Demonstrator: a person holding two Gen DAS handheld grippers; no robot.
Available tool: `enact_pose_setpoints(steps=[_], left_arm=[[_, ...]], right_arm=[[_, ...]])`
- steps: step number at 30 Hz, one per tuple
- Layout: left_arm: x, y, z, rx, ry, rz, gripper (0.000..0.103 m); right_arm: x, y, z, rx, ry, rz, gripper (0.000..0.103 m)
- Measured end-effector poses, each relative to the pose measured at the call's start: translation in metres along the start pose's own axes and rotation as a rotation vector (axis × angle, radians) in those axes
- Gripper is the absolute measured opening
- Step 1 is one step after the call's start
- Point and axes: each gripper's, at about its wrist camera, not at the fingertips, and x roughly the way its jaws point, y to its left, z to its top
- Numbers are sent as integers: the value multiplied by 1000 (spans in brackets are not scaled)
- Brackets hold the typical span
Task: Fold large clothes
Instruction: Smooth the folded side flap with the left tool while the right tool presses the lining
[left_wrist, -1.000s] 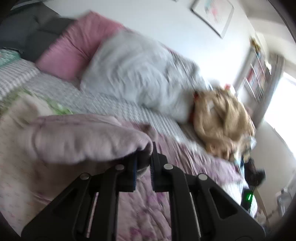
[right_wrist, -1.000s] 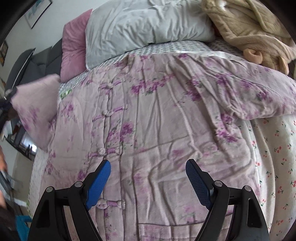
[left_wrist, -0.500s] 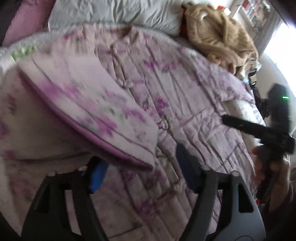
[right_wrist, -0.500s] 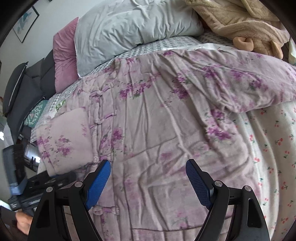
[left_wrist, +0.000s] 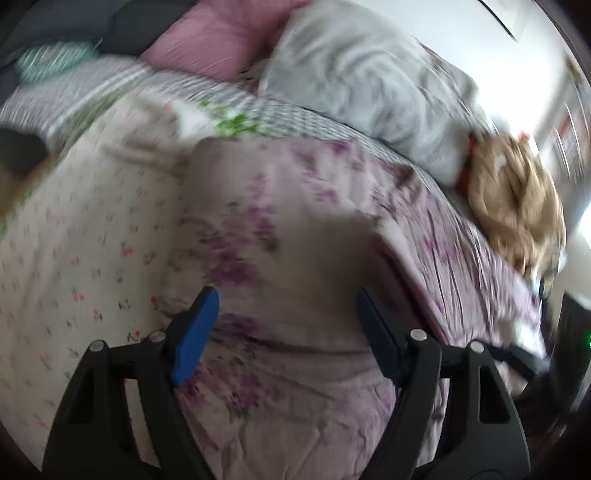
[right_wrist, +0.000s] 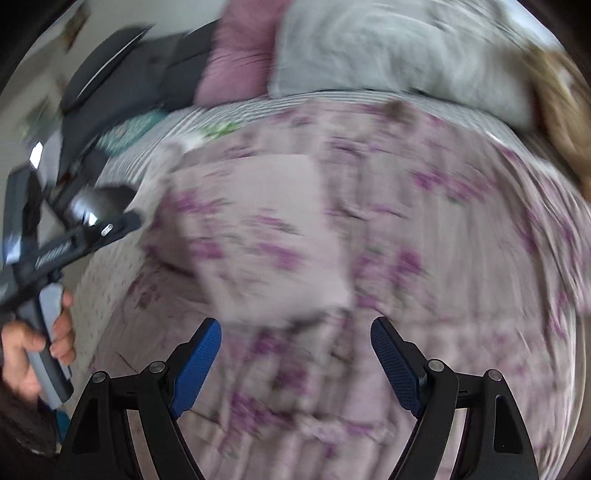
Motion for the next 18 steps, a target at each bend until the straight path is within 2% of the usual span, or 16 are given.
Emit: enact_pose_setpoints(steps=[3, 5, 7, 9, 11, 14, 15, 16, 18], left_arm=[[11, 7, 1, -50, 2, -6, 75], [16, 7, 1, -59, 1, -14, 75], [16, 5, 0, -71, -8, -31, 75], [16, 2, 0, -70, -10, -39, 75], [16, -2, 2, -55, -19, -35, 75], [18, -1, 5, -57, -26, -40, 75], [20, -1, 4, -64, -25, -49, 75], [21, 0, 4, -68, -23, -60, 75], [23, -1, 4, -71, -20, -66, 75]], right_arm=[[35, 29, 14, -78, 46, -34, 84], [52, 29, 18, -107, 58, -86, 83], [57, 15, 25, -97, 38, -164, 83], [45, -21, 32, 16, 3, -205, 83], [26, -53, 35, 130, -36, -163, 83], [-1, -108, 32, 305, -87, 42, 84], [-5, -120, 30, 342, -93, 80, 84], [-6, -136, 26, 385, -95, 99, 84], [1, -160, 20, 438, -70, 57, 84]])
